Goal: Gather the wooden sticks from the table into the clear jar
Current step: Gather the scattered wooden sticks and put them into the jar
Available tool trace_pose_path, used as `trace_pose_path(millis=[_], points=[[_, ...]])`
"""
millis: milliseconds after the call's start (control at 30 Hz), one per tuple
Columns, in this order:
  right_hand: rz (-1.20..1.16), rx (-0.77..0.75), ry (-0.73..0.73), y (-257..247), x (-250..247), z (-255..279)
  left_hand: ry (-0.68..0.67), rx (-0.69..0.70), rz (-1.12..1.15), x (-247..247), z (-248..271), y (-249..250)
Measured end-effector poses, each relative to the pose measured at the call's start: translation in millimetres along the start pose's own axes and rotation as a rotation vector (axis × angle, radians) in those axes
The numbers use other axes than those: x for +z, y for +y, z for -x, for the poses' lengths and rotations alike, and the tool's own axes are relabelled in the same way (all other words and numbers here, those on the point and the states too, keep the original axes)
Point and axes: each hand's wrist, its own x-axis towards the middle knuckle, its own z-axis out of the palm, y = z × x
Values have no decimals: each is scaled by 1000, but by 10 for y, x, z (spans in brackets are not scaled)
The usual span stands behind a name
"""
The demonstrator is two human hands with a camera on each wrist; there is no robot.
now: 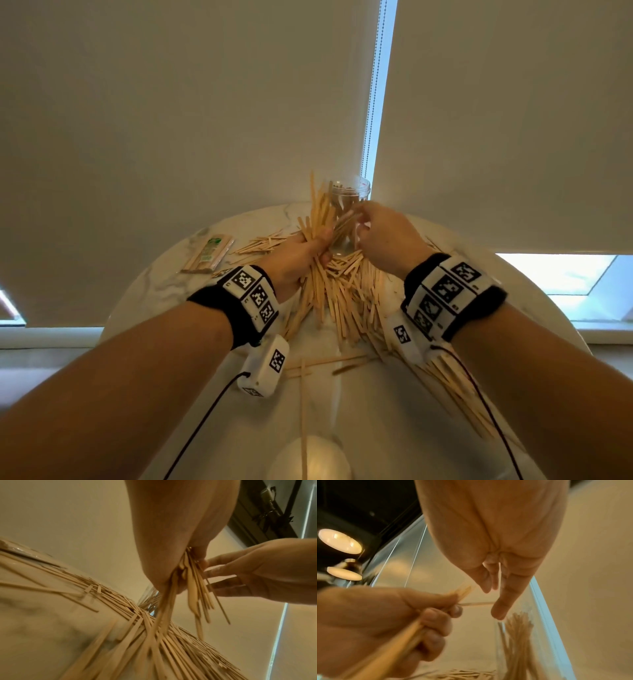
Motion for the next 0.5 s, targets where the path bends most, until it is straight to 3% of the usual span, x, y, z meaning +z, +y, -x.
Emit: trace_pose_path(millis=[100, 167, 267, 367, 500], points=[[6, -14, 0, 14, -116, -122, -170, -44, 62, 72, 105, 6], [34, -46, -57, 62, -153, -170, -196, -61, 80, 91, 137, -10], [272, -143, -165, 101, -200, -148, -156, -44, -2, 83, 152, -29], [415, -202, -179, 131, -251, -83, -121, 5, -91, 96, 159, -44], [488, -115, -135, 192, -361, 10, -15, 46, -93, 116, 178, -10]])
